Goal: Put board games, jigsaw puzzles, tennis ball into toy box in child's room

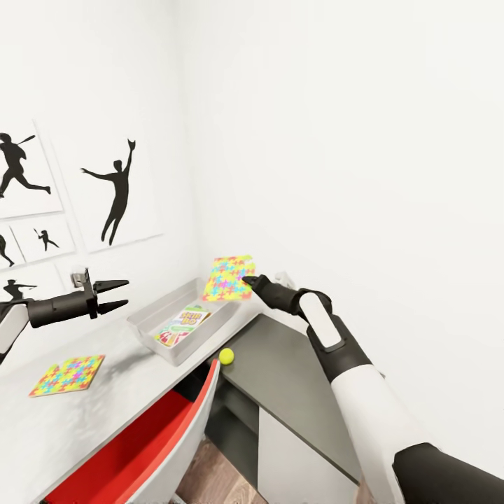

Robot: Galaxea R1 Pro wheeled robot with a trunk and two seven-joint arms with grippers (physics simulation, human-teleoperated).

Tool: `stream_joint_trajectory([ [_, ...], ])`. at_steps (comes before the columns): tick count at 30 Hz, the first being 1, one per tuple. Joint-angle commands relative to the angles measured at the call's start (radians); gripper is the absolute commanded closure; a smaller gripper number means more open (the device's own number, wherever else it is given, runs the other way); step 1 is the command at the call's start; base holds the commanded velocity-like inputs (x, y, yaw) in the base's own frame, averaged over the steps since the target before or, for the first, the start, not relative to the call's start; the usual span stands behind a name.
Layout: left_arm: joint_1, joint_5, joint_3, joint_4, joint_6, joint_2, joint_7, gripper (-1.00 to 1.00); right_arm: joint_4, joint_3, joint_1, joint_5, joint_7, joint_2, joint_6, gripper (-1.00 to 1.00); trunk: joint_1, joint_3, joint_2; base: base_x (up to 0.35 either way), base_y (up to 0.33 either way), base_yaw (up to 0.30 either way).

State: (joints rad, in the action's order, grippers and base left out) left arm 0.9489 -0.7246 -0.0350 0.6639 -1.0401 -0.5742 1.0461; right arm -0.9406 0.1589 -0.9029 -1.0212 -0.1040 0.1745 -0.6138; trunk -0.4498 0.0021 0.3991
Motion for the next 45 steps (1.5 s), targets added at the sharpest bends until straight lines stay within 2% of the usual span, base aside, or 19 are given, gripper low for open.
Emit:
stream_joint_trajectory([
  [1,0.001,-0.002,-0.004,-0.001,-0.003,-0.001,0.003,-1.0,-0.009,0.007,0.0,-0.009,-0.006,0.0,-0.011,1.0,0.0,-0.001,0.001,-0.113,0.0,0.0],
  [5,0.001,-0.003,-0.003,-0.001,-0.003,-0.005,0.003,-1.0,-0.072,0.021,0.003,-0.011,-0.004,0.0,0.013,1.0,0.0,-0.001,0.001,-0.115,0.0,0.0],
  [8,0.001,-0.005,-0.003,-0.001,-0.003,-0.015,0.004,-1.0,-0.082,0.022,0.004,-0.012,-0.005,0.0,0.023,1.0,0.0,-0.001,0.001,-0.038,0.0,0.002],
  [25,0.001,-0.003,-0.003,-0.001,-0.003,-0.021,0.004,-1.0,-0.077,0.021,0.004,-0.01,-0.007,0.0,0.033,1.0,0.0,-0.025,0.001,-0.003,0.0,0.064],
  [36,0.001,-0.001,-0.002,-0.001,-0.003,-0.026,0.003,-1.0,-0.075,0.022,0.004,-0.01,-0.009,0.0,0.068,1.0,0.0,-0.043,0.001,0.0,0.0,0.078],
  [45,0.001,-0.004,-0.002,-0.001,-0.003,-0.091,0.005,-1.0,-0.076,0.021,0.004,-0.011,-0.011,0.0,0.068,1.0,0.0,-0.057,0.001,0.0,0.0,0.087],
])
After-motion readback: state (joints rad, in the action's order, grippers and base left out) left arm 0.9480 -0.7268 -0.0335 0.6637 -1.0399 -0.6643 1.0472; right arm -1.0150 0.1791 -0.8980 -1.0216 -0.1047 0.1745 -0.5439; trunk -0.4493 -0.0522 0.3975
